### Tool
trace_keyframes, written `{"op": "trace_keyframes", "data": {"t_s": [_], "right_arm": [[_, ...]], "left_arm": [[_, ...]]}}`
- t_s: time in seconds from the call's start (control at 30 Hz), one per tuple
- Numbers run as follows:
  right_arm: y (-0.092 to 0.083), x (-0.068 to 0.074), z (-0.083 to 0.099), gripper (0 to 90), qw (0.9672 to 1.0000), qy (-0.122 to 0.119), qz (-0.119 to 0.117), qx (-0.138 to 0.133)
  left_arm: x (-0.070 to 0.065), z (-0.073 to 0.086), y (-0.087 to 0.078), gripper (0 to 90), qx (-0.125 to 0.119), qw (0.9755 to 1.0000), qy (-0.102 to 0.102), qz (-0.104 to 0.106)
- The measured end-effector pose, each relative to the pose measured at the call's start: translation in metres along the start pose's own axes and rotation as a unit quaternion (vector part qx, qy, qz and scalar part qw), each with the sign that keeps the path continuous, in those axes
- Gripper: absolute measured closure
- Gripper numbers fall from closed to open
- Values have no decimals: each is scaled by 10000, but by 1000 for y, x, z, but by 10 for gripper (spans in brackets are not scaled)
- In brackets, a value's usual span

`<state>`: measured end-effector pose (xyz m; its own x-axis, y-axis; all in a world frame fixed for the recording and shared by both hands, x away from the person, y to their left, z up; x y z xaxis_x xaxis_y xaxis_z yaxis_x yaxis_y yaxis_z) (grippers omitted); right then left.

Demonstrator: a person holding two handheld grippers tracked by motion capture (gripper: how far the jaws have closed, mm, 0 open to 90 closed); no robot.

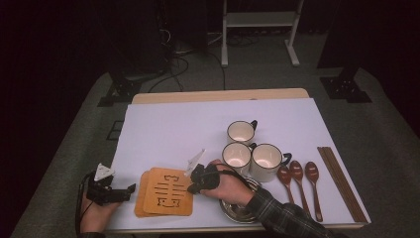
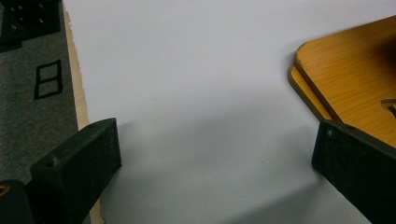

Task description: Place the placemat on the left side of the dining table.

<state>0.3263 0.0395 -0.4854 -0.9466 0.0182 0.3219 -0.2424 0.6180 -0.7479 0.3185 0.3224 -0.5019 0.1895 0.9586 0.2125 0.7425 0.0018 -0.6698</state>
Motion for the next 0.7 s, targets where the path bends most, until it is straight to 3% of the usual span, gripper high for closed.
{"op": "trace_keyframes", "data": {"t_s": [0.13, 0.37, 0.7], "right_arm": [[0, 0, 0, 898, 10000, 4, 0, -7], [0, 0, 0, 898, 10000, 9, 18, -1], [0, 0, 0, 897, 10000, 8, 13, -5]], "left_arm": [[1, -2, -1, 3, 2, 9997, -219, 93], [0, -6, -6, 3, -28, 9997, -223, 90], [-1, -7, -10, 3, 113, 9993, -333, 127]]}}
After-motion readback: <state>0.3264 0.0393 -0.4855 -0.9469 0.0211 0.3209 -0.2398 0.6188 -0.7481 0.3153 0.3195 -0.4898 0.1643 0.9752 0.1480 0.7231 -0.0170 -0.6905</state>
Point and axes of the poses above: each handheld gripper's, and its own axes: y roughly forward along the jaws, z roughly out of its underside, x roughly to its left, the point moved 6 cm from there along y, roughly forward along the jaws, and after that the axes turned 15 degrees about -z, right-handed, at the moved point
